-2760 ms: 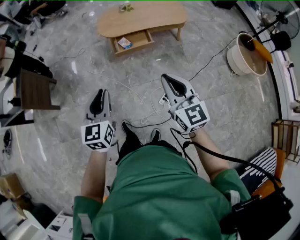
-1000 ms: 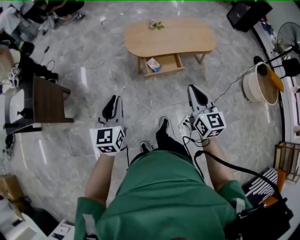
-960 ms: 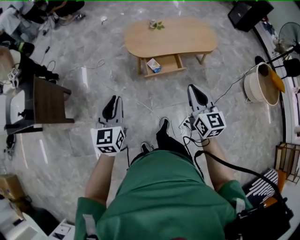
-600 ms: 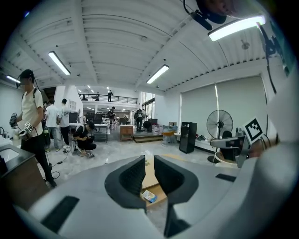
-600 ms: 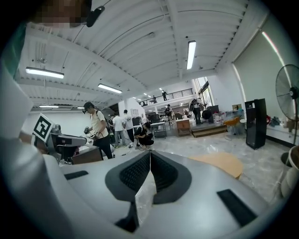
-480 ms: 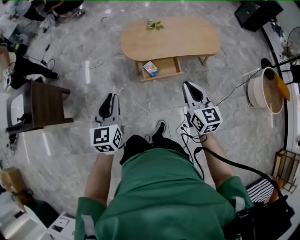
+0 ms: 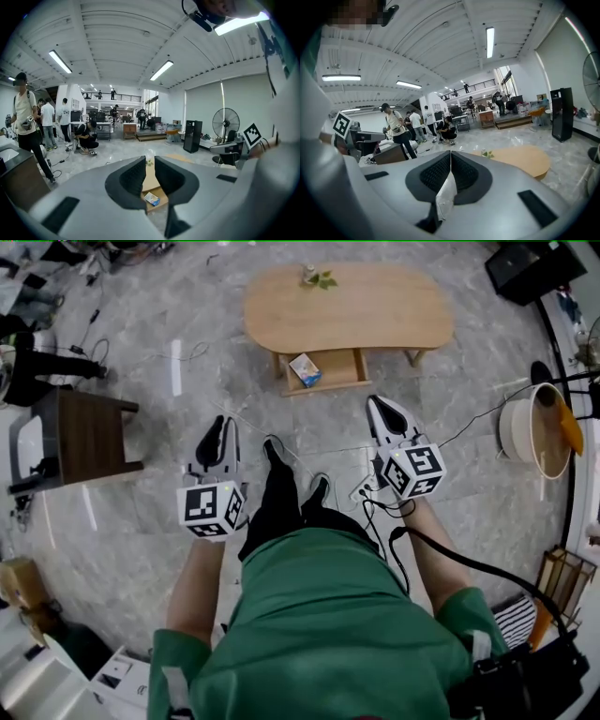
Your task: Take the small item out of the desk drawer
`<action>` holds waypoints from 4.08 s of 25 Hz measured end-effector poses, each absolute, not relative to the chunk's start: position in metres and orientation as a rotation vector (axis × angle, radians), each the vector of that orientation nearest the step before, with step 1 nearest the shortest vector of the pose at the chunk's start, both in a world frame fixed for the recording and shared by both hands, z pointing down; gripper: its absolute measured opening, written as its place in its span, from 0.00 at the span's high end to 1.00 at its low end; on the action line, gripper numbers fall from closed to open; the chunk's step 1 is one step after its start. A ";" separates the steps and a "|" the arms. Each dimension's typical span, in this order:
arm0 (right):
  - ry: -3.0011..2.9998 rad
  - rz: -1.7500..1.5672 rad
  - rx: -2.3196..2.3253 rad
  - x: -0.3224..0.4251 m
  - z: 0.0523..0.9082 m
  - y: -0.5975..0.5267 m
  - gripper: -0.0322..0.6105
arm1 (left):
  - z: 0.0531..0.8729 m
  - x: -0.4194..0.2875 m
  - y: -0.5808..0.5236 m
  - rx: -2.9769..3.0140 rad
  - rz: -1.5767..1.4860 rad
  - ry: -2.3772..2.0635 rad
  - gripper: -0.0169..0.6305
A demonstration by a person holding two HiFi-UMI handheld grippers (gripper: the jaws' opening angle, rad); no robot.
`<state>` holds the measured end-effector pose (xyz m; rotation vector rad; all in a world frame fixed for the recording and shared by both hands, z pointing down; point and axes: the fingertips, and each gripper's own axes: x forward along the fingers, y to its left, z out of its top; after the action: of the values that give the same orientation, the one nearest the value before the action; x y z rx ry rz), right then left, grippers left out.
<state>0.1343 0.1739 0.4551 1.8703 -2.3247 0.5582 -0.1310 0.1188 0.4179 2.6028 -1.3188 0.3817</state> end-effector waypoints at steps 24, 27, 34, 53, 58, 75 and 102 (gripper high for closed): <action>-2.047 0.791 1.744 0.137 0.591 -0.008 0.91 | 0.535 -0.100 -0.089 2.604 0.542 -0.994 0.86; -2.015 0.852 1.713 0.138 0.624 -0.021 0.86 | 0.559 -0.088 -0.097 2.616 0.601 -0.912 0.86; -1.987 0.958 1.631 0.158 0.701 -0.046 0.84 | 0.602 -0.062 -0.106 2.573 0.680 -0.891 0.86; -1.965 0.976 1.177 0.154 0.925 -0.101 0.79 | 0.748 -0.049 -0.102 2.341 0.748 -0.987 0.86; -1.936 0.986 1.096 0.150 0.974 -0.108 0.79 | 0.785 -0.059 -0.086 2.266 0.774 -0.976 0.86; -1.796 1.003 0.933 0.143 1.108 -0.125 0.72 | 0.839 -0.084 -0.086 2.126 0.693 -1.026 0.86; -1.794 1.185 0.945 0.136 1.078 -0.115 0.89 | 0.831 -0.084 -0.076 2.123 0.662 -0.997 0.86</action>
<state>0.1360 -0.1154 1.0779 0.9446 -1.7942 1.1852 -0.0841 -0.0764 0.8305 2.1234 -0.9969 0.6618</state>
